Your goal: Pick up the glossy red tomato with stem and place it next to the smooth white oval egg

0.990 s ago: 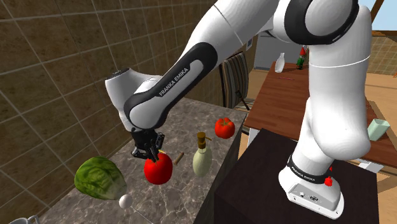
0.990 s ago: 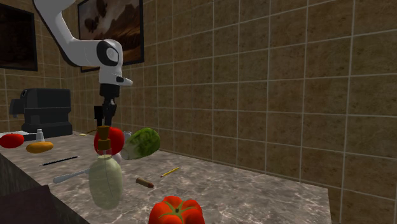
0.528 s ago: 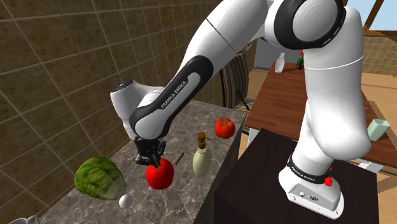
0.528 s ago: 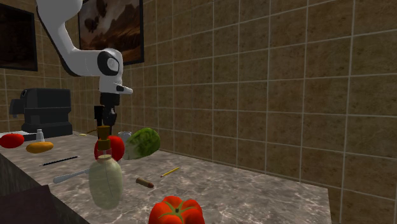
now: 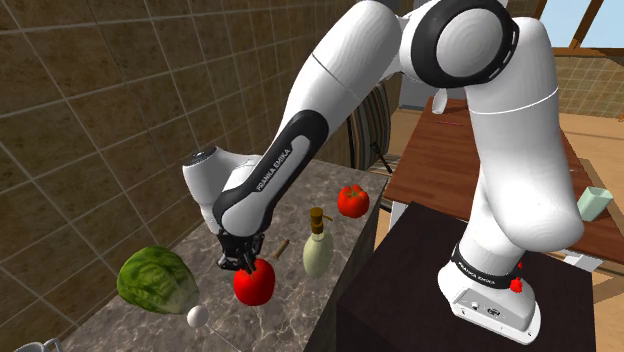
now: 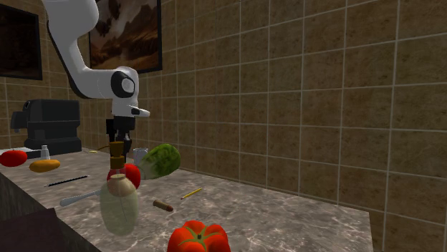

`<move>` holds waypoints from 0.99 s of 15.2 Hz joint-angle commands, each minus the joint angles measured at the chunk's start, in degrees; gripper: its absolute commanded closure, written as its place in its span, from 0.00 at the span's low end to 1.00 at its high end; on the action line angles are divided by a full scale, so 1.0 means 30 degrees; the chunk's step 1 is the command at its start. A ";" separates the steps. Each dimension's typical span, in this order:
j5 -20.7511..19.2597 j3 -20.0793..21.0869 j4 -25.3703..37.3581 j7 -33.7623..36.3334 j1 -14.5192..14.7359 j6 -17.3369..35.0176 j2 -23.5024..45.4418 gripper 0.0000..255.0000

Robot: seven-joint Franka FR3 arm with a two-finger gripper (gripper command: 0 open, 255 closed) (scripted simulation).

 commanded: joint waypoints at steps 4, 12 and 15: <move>-0.0204 -0.0127 0.0002 0.0107 0.0093 0.0601 0.0603 1.00; -0.0204 -0.0127 0.0002 0.0107 0.0093 0.0600 0.0604 0.00; -0.0204 -0.0127 0.0002 0.0106 0.0093 0.0600 0.0603 0.00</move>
